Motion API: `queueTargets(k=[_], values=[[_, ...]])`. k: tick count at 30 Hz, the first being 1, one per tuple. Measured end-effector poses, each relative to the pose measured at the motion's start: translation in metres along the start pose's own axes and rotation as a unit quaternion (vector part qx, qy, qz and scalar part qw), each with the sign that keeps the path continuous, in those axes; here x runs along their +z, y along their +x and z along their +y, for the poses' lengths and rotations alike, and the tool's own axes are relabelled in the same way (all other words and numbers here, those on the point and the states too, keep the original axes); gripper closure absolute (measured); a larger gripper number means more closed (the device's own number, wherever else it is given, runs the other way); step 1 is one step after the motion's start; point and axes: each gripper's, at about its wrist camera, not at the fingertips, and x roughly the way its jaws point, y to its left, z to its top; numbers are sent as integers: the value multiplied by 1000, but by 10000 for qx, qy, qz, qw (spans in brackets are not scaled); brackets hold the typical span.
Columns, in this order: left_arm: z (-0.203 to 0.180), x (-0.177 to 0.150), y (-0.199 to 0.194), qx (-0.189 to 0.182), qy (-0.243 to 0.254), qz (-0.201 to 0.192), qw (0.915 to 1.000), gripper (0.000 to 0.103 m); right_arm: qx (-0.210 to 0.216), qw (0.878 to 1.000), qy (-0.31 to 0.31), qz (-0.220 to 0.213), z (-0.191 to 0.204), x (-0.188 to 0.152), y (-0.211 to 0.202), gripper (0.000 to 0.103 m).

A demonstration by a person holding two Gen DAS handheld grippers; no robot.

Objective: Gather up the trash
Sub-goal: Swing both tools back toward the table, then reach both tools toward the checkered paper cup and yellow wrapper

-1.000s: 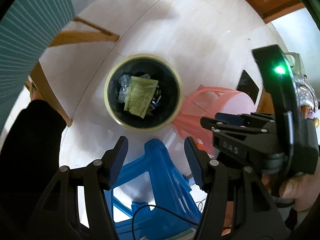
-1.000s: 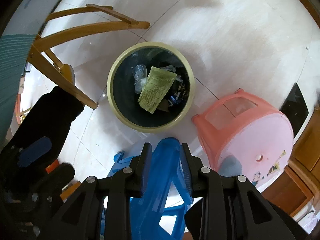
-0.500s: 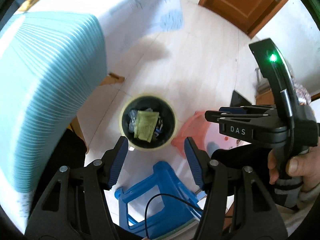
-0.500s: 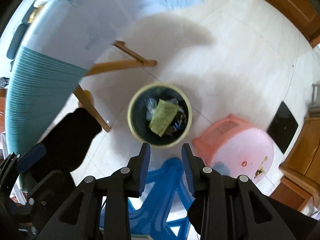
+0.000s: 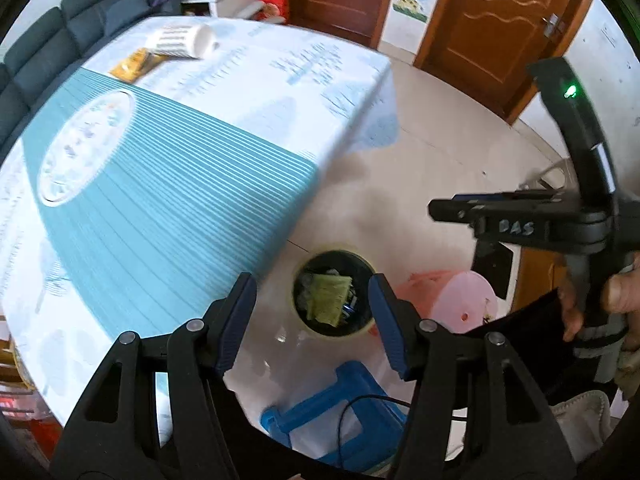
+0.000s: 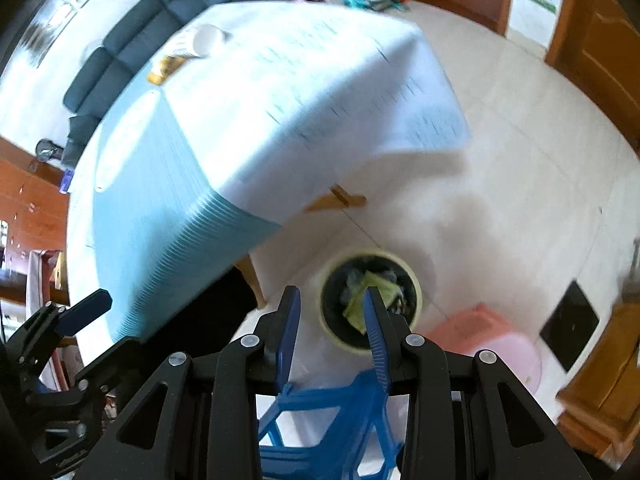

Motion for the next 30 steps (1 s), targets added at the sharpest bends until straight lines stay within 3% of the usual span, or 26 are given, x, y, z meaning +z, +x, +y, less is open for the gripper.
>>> queueTargets(k=[8,14,19,21,23,30], values=[[54,24,-30,261,-8,-273,9993,48,-232,9953,-834,-423,73,61,-35,70],[103,61,-49,405,-180,-518,9977,48,-382,9872,-1402,-651,128,111,-44,68],[158,94,-51,490,-593,-479,9959,48,-391,9819,-1673,-793,169,169,-28,67],[178,105,-48,568,-655,-464,9952,48,-424,9798,-1769,-828,184,196,-16,53],[194,117,-44,655,-634,-468,9947,48,-446,9775,-1879,-855,195,215,-6,46],[240,161,-23,699,-669,-483,9941,48,-796,9661,-2297,-873,238,282,50,45]])
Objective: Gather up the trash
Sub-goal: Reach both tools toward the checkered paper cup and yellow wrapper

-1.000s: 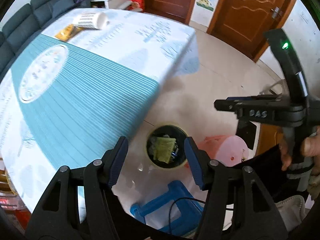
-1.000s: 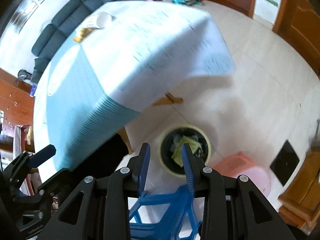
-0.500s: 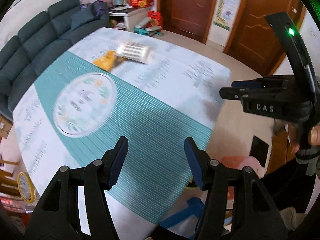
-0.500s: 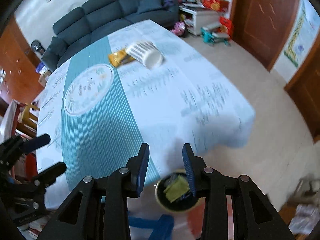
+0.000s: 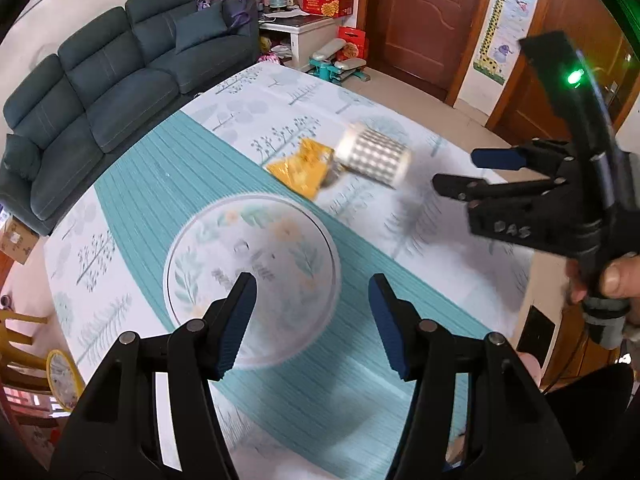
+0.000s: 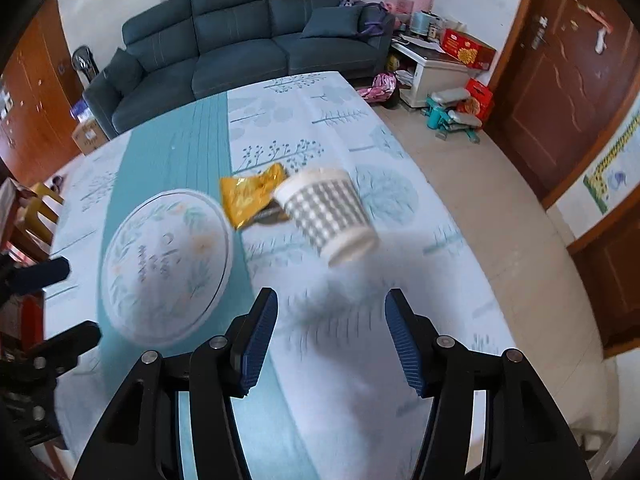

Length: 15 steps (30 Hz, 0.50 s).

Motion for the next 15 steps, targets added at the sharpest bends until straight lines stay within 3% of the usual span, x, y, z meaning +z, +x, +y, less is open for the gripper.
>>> queueTargets(k=[3,8,15], values=[[12,18,19,-88,-29,57,9999,48,-116,9997,-227,-49,8,20,26,38],[31,41,52,-76,-58,182,9998,48,-308,9971,-698,57,23,44,76,37],[52,60,86,71,-127,264,9995,48,-686,9901,-1212,161,36,45,124,36]])
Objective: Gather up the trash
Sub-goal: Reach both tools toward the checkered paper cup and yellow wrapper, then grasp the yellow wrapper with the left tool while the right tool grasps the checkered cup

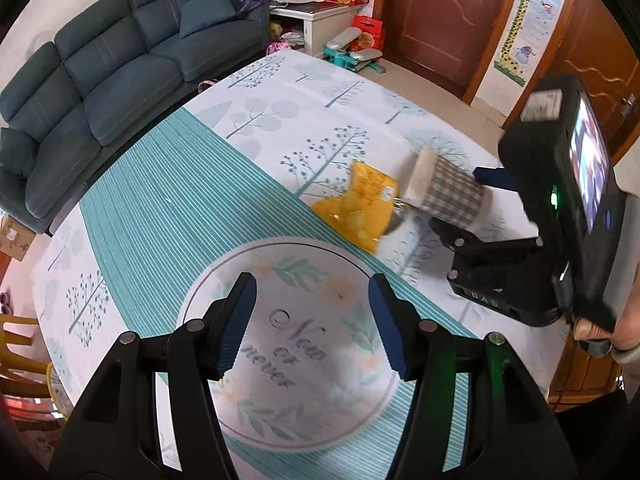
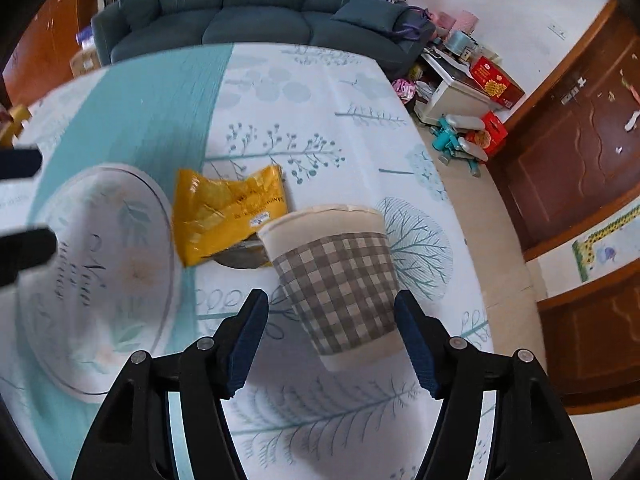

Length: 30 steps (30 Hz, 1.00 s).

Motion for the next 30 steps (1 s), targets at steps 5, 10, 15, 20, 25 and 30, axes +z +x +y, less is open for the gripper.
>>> queueTargets(k=[5,10,15,20,25,30], values=[[3,12,21,-24,48,91,9999,48,-34,10000,-1,88,-6,3,22,50],[-4,25,33,-140,214,68,9996,48,530,9970,550,-80,-32,0,24,53],[-23,44,54,-322,426,222,9983,48,1091,9866,1204,-138,-60,-11,27,57],[-38,66,87,-359,439,435,9974,48,1386,9787,1497,-220,-71,-21,23,58],[-40,79,117,-339,302,697,9965,48,1445,9775,1503,-322,-71,-26,21,58],[-43,75,142,-410,205,1040,9935,48,1482,9762,1536,-395,-72,-30,18,58]])
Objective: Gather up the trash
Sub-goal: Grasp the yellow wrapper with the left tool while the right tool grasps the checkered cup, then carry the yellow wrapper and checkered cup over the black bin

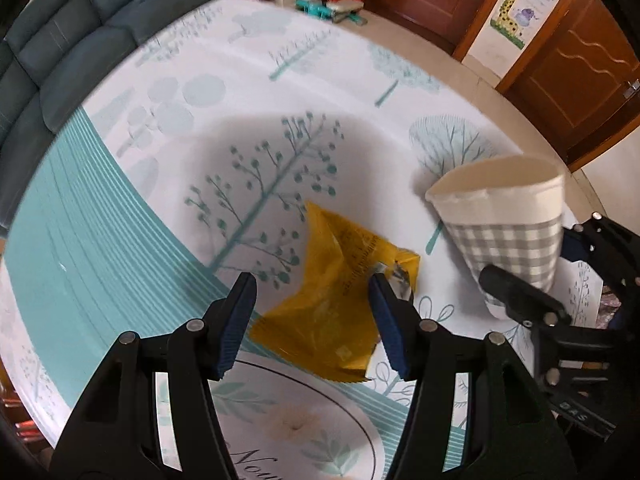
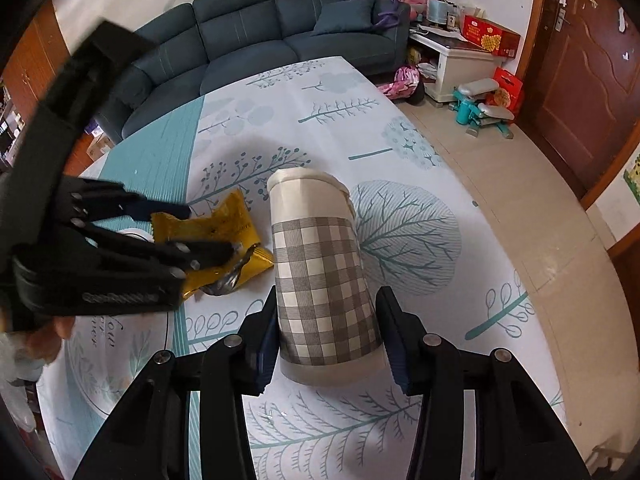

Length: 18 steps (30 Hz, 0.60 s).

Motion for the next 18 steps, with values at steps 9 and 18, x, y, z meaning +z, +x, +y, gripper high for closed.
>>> queueTargets(k=[9,18], values=[[-4,-20,-8,-146,-379,-388,9984,88,149,9998,163,-1,-1,-21,-11,58],[-26,-84,-52,-256,-508,-622,9964,93,484,9979,433,-54,5,-76,-53,58]])
